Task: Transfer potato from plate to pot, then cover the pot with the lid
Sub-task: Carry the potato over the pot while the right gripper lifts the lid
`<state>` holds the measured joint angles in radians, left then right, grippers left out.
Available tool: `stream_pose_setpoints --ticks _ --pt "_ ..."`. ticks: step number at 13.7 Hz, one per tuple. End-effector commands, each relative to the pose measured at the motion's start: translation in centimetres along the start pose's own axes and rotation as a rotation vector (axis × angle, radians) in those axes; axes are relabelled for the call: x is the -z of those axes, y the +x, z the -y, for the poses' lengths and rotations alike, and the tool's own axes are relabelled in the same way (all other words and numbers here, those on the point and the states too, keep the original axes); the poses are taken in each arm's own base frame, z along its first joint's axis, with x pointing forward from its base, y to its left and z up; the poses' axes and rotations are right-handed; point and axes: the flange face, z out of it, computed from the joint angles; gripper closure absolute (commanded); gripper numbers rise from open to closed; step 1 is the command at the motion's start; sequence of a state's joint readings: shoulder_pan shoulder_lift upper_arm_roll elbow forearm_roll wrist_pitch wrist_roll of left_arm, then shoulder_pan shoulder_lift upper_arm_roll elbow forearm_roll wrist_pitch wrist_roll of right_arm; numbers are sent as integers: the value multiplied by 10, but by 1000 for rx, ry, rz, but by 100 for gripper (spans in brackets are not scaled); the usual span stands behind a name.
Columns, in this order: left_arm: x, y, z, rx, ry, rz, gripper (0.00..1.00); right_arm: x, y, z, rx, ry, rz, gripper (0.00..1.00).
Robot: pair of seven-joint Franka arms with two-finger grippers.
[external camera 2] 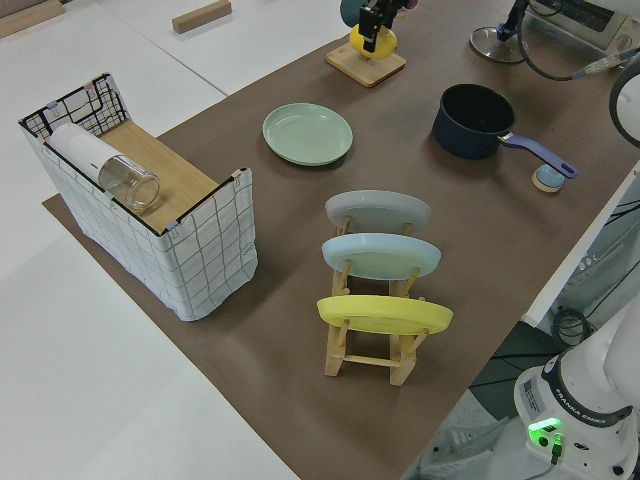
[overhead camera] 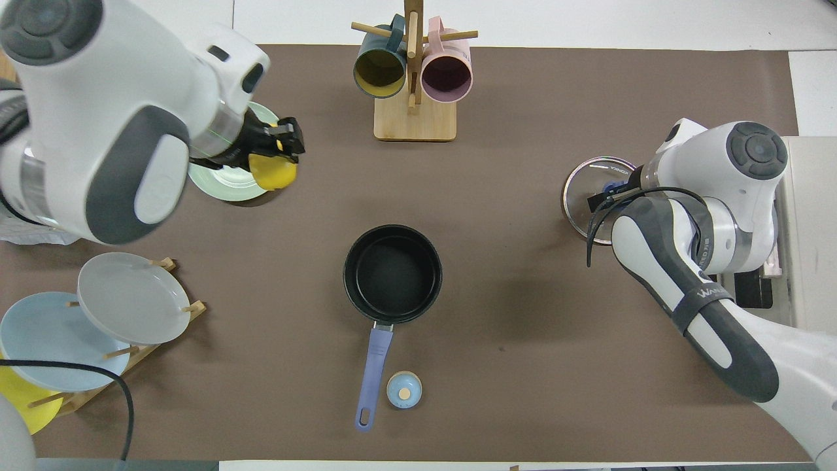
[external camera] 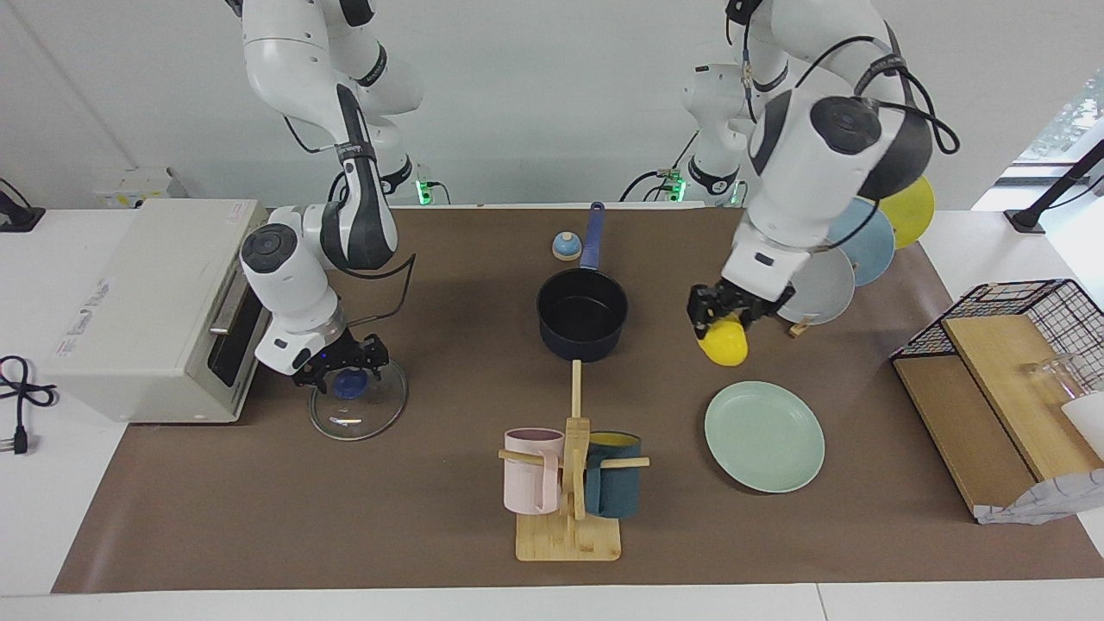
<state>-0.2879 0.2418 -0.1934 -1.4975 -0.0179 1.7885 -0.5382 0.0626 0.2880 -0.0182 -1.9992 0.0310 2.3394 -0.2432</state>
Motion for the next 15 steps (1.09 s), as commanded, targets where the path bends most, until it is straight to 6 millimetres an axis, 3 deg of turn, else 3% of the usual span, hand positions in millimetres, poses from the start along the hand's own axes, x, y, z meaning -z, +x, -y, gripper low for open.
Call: stream_pose_setpoints --ticks 1,3,5,6,8,10,13,15 --pt "-48 -68 -39 -8 19 6 100 2 3 -3 26 18 0 35" --pt "-81 -91 -51 -34 19 5 100 7 6 -3 26 22 10 57" --pt "-109 -99 -58 -43 6 -7 100 14 11 1 35 28 24 92" --pt "-121 -106 -60 -55 5 -10 100 16 15 3 40 31 30 100" --pt "-148 -108 -63 -66 16 7 100 39 26 7 50 39 50 100" --pt "-160 -111 -69 -77 12 7 100 93 43 29 85 64 92 100" --pt "-178 -121 -77 -95 25 25 100 190 46 29 92 78 137 100" --pt "-179 -123 -80 -86 25 25 100 225 40 32 84 86 177 100"
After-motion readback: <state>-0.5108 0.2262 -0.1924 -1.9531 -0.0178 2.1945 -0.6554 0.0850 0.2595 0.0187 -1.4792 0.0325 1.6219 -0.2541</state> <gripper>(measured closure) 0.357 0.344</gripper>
